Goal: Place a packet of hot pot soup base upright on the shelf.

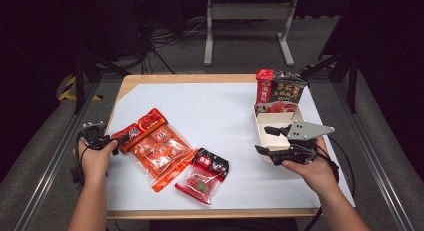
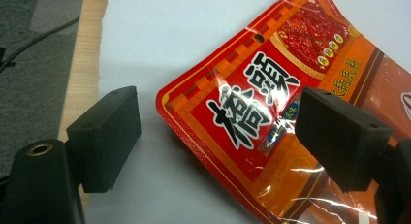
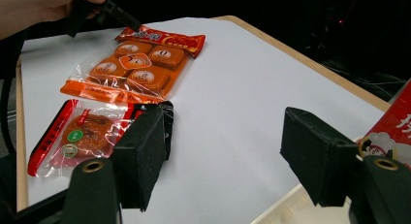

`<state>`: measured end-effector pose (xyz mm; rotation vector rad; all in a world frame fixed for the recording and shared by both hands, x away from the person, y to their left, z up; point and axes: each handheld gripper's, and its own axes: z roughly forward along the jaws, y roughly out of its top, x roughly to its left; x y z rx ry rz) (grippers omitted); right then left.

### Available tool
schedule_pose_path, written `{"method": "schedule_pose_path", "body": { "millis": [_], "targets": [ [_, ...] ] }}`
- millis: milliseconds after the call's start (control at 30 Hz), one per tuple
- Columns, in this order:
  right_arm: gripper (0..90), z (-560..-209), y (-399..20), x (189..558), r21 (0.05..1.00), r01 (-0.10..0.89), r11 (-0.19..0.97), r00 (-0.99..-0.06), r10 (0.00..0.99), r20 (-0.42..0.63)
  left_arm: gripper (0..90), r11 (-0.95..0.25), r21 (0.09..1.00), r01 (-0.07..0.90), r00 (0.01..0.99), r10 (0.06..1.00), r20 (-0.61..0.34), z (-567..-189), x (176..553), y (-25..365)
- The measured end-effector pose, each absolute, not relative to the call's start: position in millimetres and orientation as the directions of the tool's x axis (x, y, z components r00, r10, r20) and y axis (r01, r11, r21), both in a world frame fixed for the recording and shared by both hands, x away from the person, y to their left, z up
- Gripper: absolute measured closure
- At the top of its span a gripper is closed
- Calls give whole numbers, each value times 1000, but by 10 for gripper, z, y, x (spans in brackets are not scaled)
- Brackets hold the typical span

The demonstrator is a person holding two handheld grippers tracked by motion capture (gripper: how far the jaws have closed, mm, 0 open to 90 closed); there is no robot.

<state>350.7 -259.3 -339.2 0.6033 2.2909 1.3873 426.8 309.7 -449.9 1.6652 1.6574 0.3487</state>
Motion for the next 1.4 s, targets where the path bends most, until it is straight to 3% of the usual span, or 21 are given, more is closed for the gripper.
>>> {"method": "schedule_pose_path", "body": {
  "millis": [467, 600, 1100, 1200, 1300, 1400],
  "targets": [
    [327, -3401, -2574, 3510, 893, 155, 423, -830, 545, -114, 226, 111, 670, 734, 177, 921, -347, -4500, 4266, 3054],
    [325, -3405, -2568, 3511, 891, 154, 426, -832, 543, -116, 310, 103, 677, 729, 217, 903, -371, -4503, 4273, 3030],
    [323, -3414, -2542, 3510, 887, 152, 436, -831, 542, -124, 495, 81, 683, 726, 245, 897, -367, -4575, 4302, 2976],
    [323, -3414, -2541, 3513, 887, 151, 436, -833, 540, -124, 553, 78, 697, 712, 250, 900, -357, -4573, 4300, 2959],
    [323, -3415, -2538, 3514, 887, 149, 437, -834, 538, -125, 675, 94, 712, 696, 264, 889, -375, -4560, 4288, 2951],
    [323, -3416, -2537, 3515, 888, 150, 435, -834, 538, -123, 697, 96, 722, 685, 278, 882, -381, -4555, 4286, 2933]
  ]
}}
